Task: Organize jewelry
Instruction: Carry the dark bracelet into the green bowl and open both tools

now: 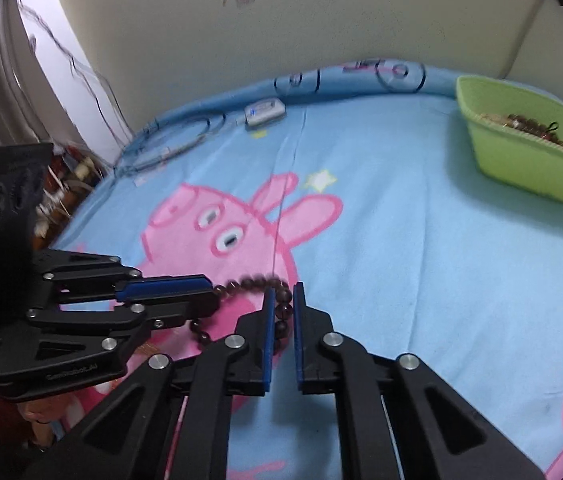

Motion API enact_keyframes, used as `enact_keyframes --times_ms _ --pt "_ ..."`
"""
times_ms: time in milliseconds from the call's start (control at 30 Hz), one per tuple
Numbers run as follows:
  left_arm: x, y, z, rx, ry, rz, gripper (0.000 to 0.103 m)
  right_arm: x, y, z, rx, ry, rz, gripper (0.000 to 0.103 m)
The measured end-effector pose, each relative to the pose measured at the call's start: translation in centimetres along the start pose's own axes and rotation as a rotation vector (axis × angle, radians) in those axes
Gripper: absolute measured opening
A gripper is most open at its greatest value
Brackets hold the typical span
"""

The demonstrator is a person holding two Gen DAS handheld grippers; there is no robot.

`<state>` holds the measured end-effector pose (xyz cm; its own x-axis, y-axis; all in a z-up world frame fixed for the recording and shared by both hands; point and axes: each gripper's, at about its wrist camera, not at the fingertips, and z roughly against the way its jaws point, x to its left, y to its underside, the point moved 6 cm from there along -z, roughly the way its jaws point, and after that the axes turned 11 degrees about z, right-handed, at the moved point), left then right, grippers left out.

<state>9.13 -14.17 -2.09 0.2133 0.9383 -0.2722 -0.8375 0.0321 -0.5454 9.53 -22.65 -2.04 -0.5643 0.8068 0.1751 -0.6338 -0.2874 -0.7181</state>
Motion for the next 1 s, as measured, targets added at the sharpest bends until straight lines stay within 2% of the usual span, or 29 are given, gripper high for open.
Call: enact_keyframes --times_ms 167,433,667,867,1000 --pt "-2.2 -3.1 0.9 -0.050 0.031 -0.036 0.009 -1.5 -1.7 3.4 -0.106 0.017 -0.037 0.000" --pt "-6.5 -7.2 -1.4 -0.033 0.084 -0.088 0.009 -6.2 -2.5 6.5 -0.182 0.070 -0.099 0.000" --pt "-11.6 -14.3 -3.9 -0.072 0.112 -0.163 0.009 -12.4 -5.7 9.3 -0.271 0.155 -0.133 0.000" --pt "-13.5 -19.7 -7.2 -0.071 0.100 -0.157 0.009 -17.7 -8.3 9.2 -0.286 0.221 -0.155 0.000" --pt "-13.9 -21.8 -9.6 -0.062 0.069 -0.161 0.009 -20.8 -9.6 8.2 -0.278 0.248 -0.169 0.000"
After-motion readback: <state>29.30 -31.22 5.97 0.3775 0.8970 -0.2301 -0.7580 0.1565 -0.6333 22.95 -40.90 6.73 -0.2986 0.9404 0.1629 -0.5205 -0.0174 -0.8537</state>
